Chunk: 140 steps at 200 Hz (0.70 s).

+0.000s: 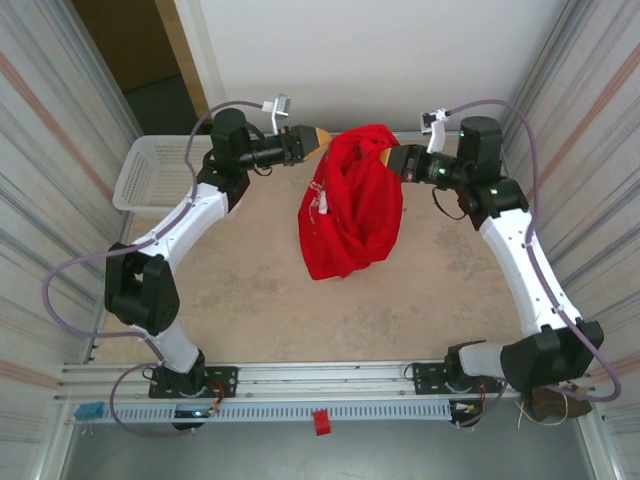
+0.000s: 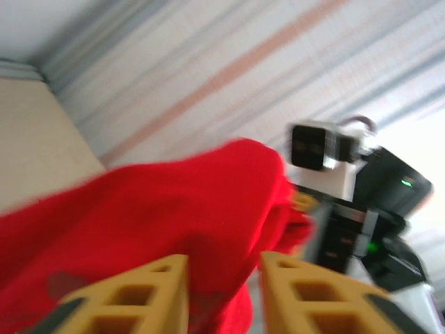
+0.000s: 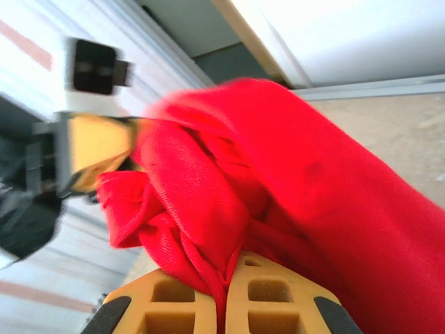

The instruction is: Fold the inside-out t-shirt

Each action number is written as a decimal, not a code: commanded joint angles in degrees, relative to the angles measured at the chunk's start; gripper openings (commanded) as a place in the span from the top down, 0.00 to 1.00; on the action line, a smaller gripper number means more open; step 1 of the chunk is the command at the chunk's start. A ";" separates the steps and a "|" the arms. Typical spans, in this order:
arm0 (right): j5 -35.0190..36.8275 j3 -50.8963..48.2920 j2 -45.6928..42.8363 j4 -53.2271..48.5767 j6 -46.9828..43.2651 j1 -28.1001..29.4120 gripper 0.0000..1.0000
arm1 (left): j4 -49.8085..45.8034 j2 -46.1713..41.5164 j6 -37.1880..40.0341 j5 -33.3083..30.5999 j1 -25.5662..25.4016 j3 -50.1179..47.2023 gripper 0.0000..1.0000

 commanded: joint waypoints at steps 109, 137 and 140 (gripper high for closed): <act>-13.85 -3.03 -1.77 12.03 9.31 -3.56 1.00 | -21.18 -13.02 26.72 -24.60 -12.94 -8.96 0.34; -13.54 -3.13 -1.65 12.39 9.89 -3.47 1.00 | -23.69 -10.90 30.31 -29.00 -15.20 -8.15 0.33; -13.49 -3.08 -1.67 12.46 10.04 -3.47 1.00 | -24.01 -10.74 30.64 -29.33 -15.43 -8.14 0.33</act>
